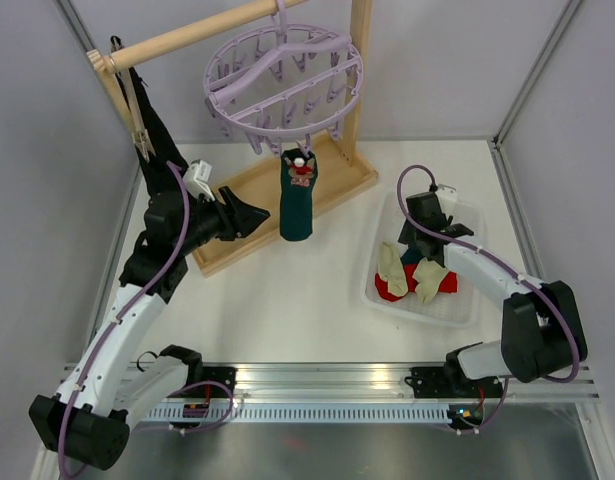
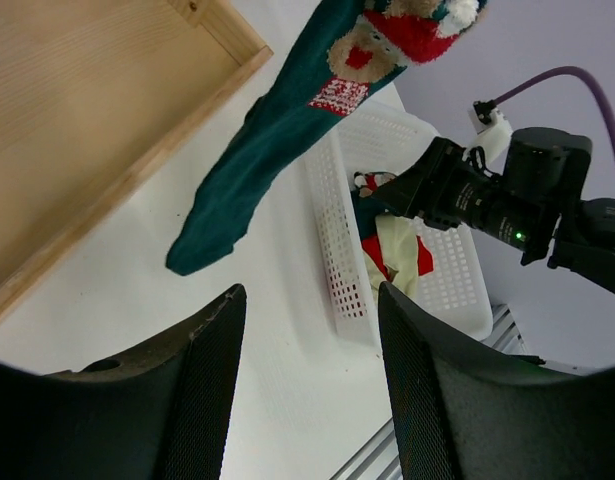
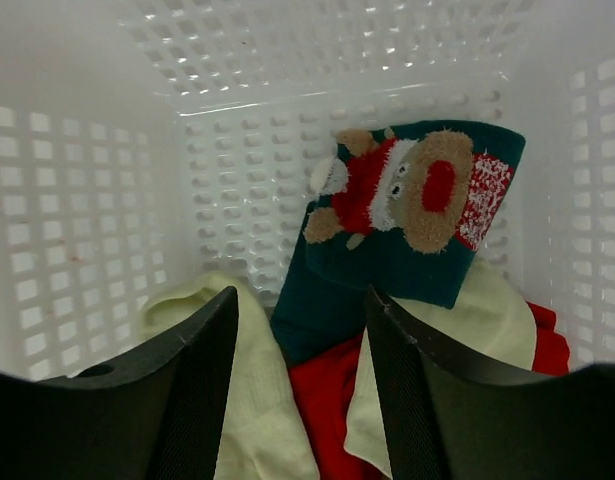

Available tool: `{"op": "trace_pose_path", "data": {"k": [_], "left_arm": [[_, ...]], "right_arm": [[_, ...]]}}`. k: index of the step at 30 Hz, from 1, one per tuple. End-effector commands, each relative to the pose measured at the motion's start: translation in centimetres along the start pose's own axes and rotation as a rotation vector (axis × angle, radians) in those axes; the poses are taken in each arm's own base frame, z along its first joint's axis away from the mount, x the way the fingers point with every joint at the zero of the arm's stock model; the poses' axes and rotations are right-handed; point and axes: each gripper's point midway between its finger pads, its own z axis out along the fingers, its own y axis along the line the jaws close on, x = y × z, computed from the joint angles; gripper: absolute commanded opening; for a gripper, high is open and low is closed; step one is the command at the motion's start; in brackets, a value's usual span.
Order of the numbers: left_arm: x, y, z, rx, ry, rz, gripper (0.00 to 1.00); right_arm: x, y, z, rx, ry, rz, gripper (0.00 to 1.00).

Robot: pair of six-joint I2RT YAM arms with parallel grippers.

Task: Clip the socks to the hanger
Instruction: Pick up the sock from the bin.

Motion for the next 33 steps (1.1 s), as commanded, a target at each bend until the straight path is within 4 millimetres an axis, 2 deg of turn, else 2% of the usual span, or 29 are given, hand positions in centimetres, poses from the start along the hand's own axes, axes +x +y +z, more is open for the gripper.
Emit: {"op": "trace_pose_path", "data": {"k": [1,9,15,24,33], "left_arm": [[-0.5,0.3,-0.5,-0.023,-0.026,0.047,0.61],[-0.4,0.3,-0.3,-0.016,-0.019,0.045,0.61],[-0.2,0.3,-0.1,-0.008,-0.01,0.044,0.61],[-0.2,0.2,-0.1,-0.005,-0.008,0.046,0.61],[0.0,0.5,0.0,-0.014,0.0,0.047,0.62]], "right_arm": [[-1.2,-0.3,1.0,0.037,-0.064,0.059,0.6],[0.4,-0.7,2.4,0.057,-0.047,0.126,0.63],[0.7,-0.6,2.0,0.036,-0.065,0.216,0.65],[1.7,-2.6,1.7,0.1,-0.096,0.31,0.66],[1.2,-3.2,2.6,0.138,-0.147,0.371,0.66]]}}
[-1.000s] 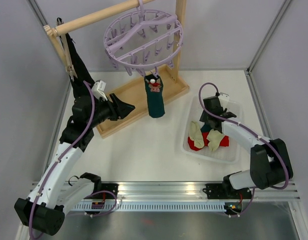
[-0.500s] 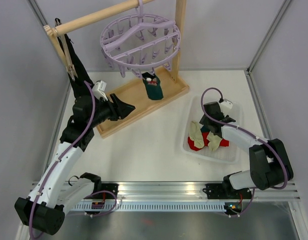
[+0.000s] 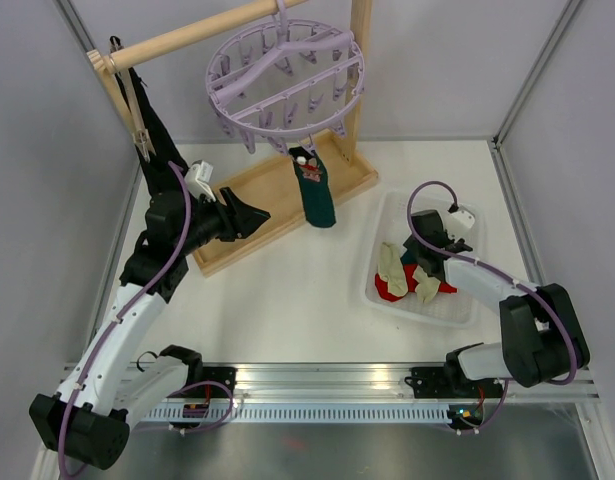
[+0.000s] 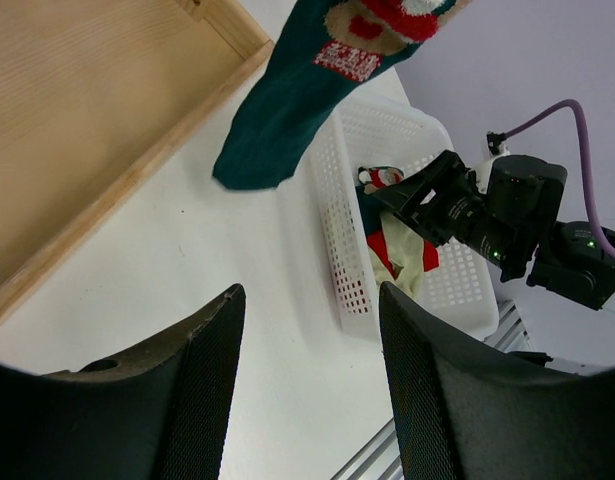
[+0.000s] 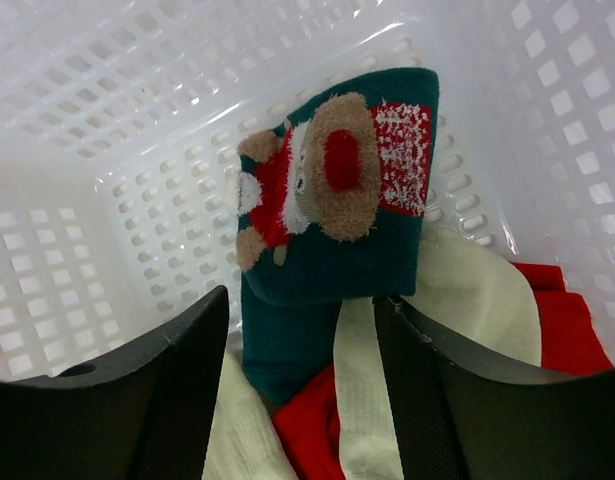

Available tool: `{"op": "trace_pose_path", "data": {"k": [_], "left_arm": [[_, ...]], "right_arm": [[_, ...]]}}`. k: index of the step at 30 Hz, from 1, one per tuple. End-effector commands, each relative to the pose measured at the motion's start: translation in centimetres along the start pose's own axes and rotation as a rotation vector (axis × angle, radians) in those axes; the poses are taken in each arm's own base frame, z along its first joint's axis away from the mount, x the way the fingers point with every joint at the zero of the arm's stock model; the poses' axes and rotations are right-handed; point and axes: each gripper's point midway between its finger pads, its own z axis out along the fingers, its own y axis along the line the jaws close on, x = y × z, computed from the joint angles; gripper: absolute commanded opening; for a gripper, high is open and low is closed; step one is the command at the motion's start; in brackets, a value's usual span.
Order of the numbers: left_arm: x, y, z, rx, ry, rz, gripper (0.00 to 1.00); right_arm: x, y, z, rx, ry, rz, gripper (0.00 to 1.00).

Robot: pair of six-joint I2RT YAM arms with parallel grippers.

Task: Clip the socks to the hanger
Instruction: Pick up the sock from the bin.

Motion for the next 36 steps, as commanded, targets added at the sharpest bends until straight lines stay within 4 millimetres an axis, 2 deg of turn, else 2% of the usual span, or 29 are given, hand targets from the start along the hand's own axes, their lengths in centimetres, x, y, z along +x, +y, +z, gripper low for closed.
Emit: {"op": "trace_pose_path", "data": {"k": [1,5,7,9,14,20,22,28,32,36], "left_arm": [[-0.3,0.3,0.1,-0.008,-0.011,0.041,0.62],[-0.4,0.4,0.0,-0.011,-0.013,0.043,0.62],[-0.3,0.4,0.1,-0.012,-0.008,0.041,0.62],[-0.4,0.4,0.1,-0.012,-0.01,0.042,0.62],[-0.5,0.4,0.1,-0.015,-0.012,0.042,0.62],[-0.6,0.3,0.1,-0.015,-0.009,0.042,0.62],[-0.6,0.2,0.1,-0.013,-0.009,0.041,0.62],[-0.6,-0.8,0.0,0.045,-0.019,0.049,0.62],[-1.3,-2.5,-0.2,0.134,-0.055,0.079,0.61],[-1.7,-4.6,-0.4,0.22,-0.082,0.115,0.62]], "right_arm": [[-1.8,0.6,0.5,-0.002,-0.078,0.095,0.65],[-2.8,1.2,0.5,-0.009,-0.106,0.113,0.63],[-3.1,1.4,0.6,0.001,-0.109,0.111,0.59],[-3.1,1.5,0.9,0.007,-0.105,0.109,0.5],[-3.4,1.6,1.5,0.017,-0.102,0.109,0.37],[-3.8,1.7,1.2,0.009,-0.102,0.1,0.1],[-4.2,2.3,0.7,-0.025,-0.097,0.098,0.0],[-5.2,5.1,-2.3,-0.197,-0.047,0.093,0.0],[-6.6,7.2,-5.5,-0.336,-0.032,0.107,0.0],[-7.5,8.3,-8.2,-0.428,-0.015,0.11,0.0]]}}
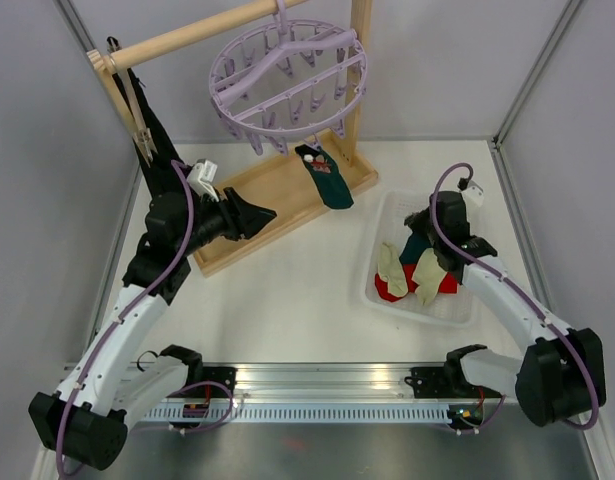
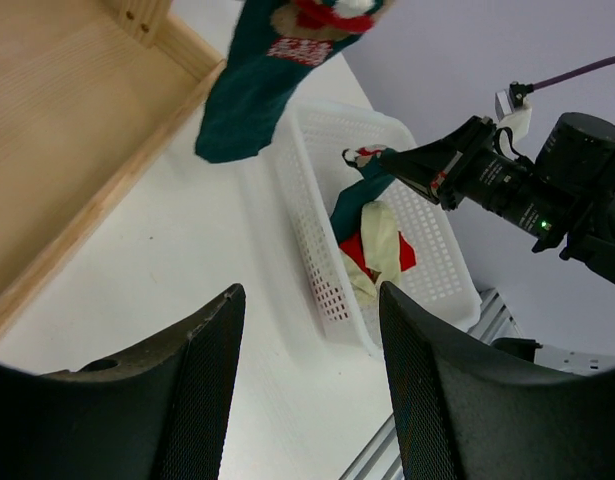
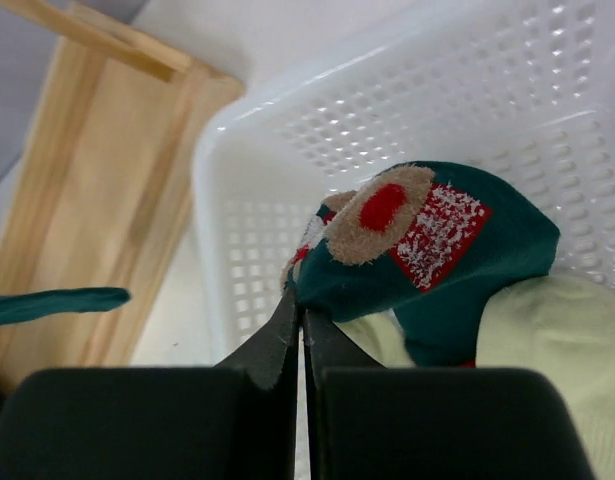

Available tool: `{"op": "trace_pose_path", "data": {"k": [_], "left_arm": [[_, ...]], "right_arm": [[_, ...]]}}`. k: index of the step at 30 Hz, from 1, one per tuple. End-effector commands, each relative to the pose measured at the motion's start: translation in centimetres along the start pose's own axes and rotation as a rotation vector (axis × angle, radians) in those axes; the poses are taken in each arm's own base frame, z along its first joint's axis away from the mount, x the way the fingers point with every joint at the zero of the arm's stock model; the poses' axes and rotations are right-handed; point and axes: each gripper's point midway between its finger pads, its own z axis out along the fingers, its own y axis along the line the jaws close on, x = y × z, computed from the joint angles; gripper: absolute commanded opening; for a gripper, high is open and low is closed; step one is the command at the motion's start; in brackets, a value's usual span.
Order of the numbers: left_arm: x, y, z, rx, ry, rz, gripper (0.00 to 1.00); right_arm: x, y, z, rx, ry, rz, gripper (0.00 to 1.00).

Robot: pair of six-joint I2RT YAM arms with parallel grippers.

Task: Clip the socks to the hanger
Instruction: Pick up the sock from the bin.

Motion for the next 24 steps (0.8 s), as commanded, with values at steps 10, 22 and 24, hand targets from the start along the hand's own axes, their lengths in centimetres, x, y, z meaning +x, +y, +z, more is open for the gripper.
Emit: {"op": "trace_pose_path", "data": {"k": [10,22,24], "left_arm": [[-2.4,-9.7,1.5,0.311,-0.126,0.231,0.62],[-3.1,-13.2,6.6,0.462,-0.169,0.304,0.63],[-2.8,-13.8,7.9,0.482,-0.16,0.325,0.63]], "right_arm": [[-4.9,7.6,-7.9,-0.323,0.01,0.039,0.0],[-6.3,14.0,-14.8,-0.642,0.132,0.119,0.0],[-6.6,14.6,-15.9,-0.683,0.139,0.126,0.0]]}}
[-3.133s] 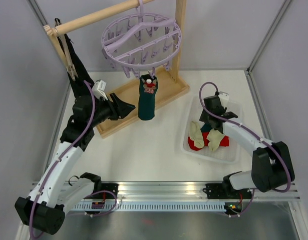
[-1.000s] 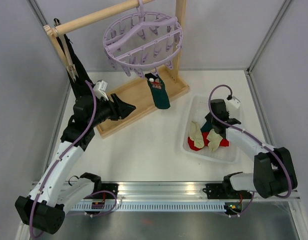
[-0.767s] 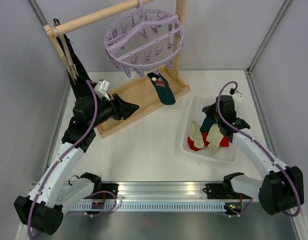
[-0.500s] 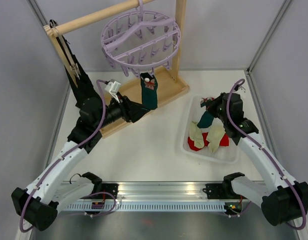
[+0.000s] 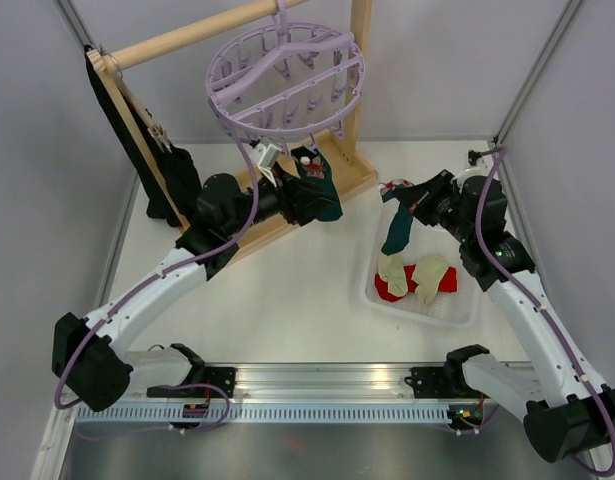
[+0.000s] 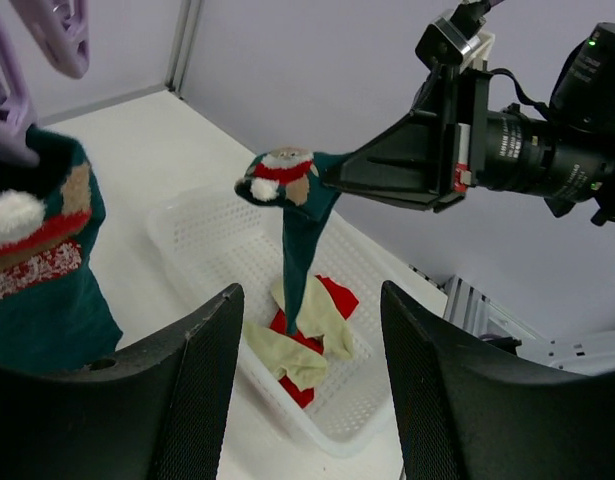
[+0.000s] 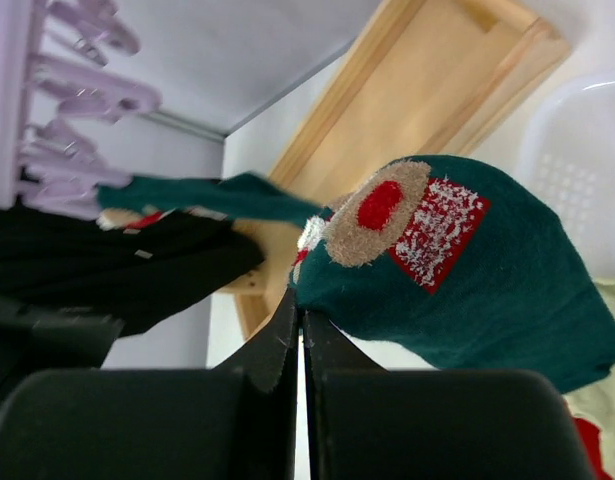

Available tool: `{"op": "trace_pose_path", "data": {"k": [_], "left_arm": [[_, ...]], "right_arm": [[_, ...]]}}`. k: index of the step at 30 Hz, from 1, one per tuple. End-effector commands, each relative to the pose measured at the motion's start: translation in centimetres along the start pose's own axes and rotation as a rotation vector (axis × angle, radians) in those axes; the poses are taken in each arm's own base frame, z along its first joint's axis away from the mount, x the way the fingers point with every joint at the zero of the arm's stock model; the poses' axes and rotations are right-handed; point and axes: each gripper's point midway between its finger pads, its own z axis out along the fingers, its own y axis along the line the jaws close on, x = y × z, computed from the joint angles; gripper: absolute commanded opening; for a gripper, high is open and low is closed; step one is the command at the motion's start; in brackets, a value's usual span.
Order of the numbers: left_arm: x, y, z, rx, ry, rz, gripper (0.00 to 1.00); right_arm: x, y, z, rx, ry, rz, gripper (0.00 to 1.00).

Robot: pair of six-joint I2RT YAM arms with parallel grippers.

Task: Clip the socks to the hanger
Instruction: Pick up the sock from the bin.

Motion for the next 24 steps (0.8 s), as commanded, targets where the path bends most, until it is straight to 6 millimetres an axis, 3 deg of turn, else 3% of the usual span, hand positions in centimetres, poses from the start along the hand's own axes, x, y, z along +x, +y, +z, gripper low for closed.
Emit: {"op": "trace_pose_path", "data": {"k": [1,7,16,24], "left_arm": [[-2.9,-2.0,2.0,0.096,-0.079,0.131,0.63],[-1.6,-0.8,4.3,0.072,-0.061,0.27,0.7],[-0.2,2.5,5.1,-0.047,-0.045,0.332,0.72],[0.2,0.9,3.8,0.042,-0.055,0.399,0.79]], "right_arm": [[-0.7,4.5,-2.2,-0.159,0.027,0.031,0.0],[0.7,6.8,-3.6,-0.277,0.121,0.069,0.0],[1.7,9.2,-5.4,-0.404,0.201,0.116,0.0],[2.3,9.7,-5.9,-0.44,0.24,0.12,0.0]]}}
